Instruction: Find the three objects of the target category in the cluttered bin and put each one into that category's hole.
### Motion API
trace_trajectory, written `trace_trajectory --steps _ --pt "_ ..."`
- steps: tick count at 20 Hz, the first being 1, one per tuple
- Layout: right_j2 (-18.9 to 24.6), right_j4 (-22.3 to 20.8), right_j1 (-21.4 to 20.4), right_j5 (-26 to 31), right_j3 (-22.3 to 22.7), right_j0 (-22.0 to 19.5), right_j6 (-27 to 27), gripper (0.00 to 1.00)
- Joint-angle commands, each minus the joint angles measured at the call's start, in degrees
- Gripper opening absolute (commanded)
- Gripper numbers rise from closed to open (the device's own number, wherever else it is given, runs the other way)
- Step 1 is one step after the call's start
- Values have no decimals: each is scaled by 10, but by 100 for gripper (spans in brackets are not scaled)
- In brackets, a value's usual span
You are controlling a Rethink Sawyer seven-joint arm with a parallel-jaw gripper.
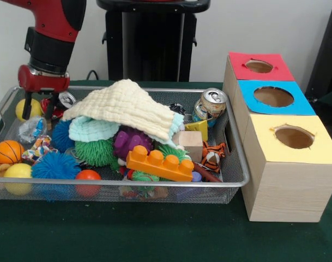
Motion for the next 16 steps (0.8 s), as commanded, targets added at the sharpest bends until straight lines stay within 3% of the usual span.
trace_trajectory --steps 1,5,9,16 --pt "11 29 34 -28 -44 2 114 100" --pt "46 21 20 -1 -29 -23 101 100" --pt "66 15 33 -5 -31 -38 97 100" --pt "38 27 67 -37 -49 -14 108 100"
